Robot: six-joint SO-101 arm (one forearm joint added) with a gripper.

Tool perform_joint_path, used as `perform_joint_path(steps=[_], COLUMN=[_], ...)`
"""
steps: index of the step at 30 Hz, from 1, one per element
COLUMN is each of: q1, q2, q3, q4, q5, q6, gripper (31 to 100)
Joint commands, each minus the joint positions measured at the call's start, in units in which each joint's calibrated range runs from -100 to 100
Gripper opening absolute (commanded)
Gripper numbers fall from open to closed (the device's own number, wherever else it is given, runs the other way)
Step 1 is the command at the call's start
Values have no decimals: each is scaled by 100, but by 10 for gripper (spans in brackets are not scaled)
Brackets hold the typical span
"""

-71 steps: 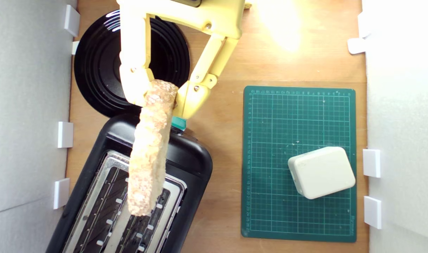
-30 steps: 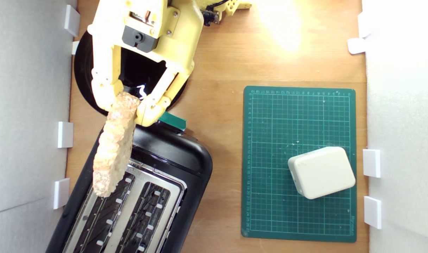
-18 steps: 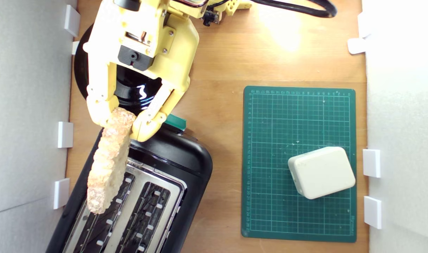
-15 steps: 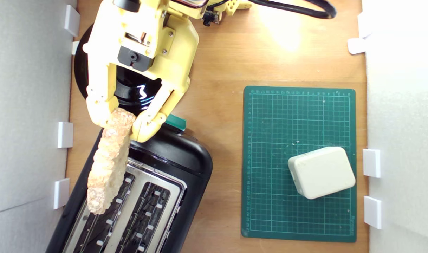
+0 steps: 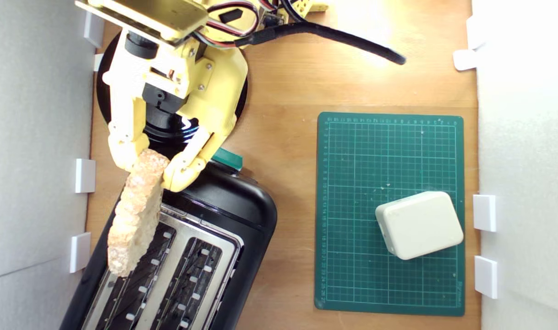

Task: Pick bread and place in toaster

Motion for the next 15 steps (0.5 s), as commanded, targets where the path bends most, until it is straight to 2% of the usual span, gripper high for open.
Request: perform_joint_path(steps=[1,15], q1=[74,18], q2=[-34,241], q3=[-330,-330], q4=[37,10], q5=[-213,-213], q6=[-4,-10], gripper=[555,555])
